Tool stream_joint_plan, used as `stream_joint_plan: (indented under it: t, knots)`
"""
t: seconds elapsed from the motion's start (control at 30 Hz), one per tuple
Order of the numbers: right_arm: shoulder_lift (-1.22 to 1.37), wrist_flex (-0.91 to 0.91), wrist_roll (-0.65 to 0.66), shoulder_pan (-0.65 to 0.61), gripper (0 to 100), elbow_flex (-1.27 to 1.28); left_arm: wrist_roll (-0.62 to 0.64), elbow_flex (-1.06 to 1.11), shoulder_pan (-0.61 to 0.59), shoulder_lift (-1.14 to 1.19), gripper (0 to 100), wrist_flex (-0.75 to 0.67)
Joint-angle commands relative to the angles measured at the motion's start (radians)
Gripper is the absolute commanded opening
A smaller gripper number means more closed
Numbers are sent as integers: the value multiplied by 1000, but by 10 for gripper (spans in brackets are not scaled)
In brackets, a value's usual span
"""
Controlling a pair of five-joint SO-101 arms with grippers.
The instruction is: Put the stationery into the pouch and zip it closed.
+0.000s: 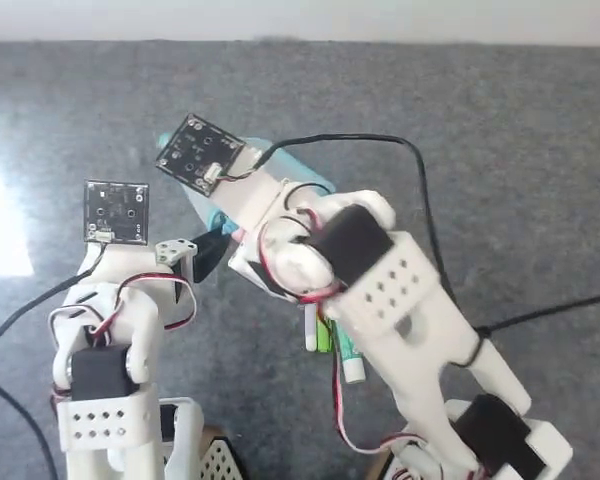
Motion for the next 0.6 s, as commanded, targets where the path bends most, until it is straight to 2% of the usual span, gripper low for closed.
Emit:
stream_joint_plan:
  t: [0.0,0.13,0.37,0.57]
  knots:
    - [-114,15,-8,-10,6,-17,-9,-13,-34,-3,378,-29]
    - [-133,30,-5,-12,6,23,-9,-35,-80,-3,370,-28]
    - [-137,-33,-3,-15,6,133,-9,-33,-75,-5,336,-28]
    - [-131,-65,-3,-15,6,143,-32,-30,-12,-9,337,-2]
